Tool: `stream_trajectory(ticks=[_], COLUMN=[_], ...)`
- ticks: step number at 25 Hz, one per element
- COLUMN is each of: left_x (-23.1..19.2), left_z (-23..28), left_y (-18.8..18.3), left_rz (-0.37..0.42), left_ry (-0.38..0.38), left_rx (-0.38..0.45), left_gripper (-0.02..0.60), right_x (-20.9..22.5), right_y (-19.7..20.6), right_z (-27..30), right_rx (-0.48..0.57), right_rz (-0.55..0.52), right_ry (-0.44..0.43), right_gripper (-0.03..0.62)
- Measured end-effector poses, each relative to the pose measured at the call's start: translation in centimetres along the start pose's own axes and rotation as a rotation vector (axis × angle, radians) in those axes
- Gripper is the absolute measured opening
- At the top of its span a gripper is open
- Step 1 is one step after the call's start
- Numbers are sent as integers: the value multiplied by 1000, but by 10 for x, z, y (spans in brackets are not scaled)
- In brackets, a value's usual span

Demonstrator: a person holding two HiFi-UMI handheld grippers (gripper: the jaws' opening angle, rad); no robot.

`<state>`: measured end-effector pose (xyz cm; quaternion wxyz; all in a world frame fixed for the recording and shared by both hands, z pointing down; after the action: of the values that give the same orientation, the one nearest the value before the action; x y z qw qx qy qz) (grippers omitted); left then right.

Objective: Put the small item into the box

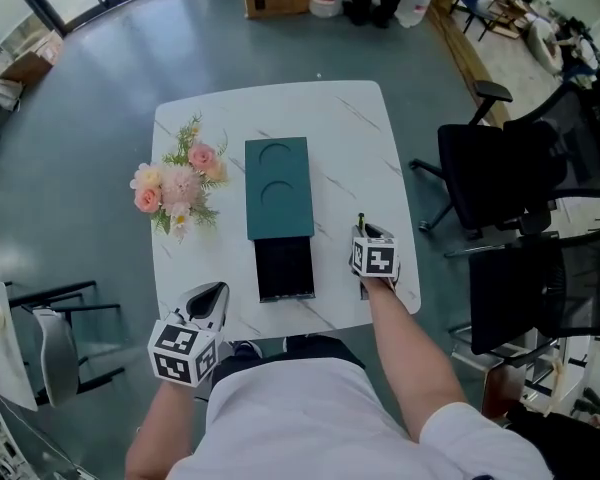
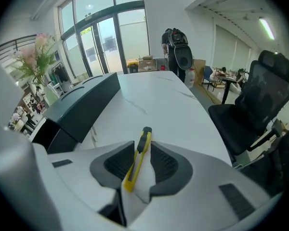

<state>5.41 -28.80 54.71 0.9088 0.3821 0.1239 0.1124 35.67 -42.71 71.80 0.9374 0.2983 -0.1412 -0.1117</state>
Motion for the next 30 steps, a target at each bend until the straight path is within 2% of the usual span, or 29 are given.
stream_trajectory(ticks=[7, 17, 25, 30], left_x=[-4, -7, -13, -15], left_z=[-4, -11, -15, -20], left_y=[-2, 5, 5, 3], left_rz=[3, -1, 9, 8], left_ry=[3, 17, 48, 82], left_rx=[12, 20, 31, 39], left_gripper=[12, 12, 12, 12], right_x=[0, -4, -23, -50], right_y=[0, -2, -6, -4], right_z=[1, -5, -21, -37], right_rx=[-3, -19, 14, 25], right_rz=[-44, -68, -71, -89], right_ry=[9, 21, 9, -26], right_gripper=[80, 74, 74, 74])
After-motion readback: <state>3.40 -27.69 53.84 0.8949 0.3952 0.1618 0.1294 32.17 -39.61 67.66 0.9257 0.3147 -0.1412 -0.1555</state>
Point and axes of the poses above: the fingertips, and each gripper's own axes: z forward along the fingers, x to its right, y out of its underside, the point moved 1 cm from there along -z, backward along the fingers, and after that the axes turned 9 degrees about -y, right-handed, at the moved point
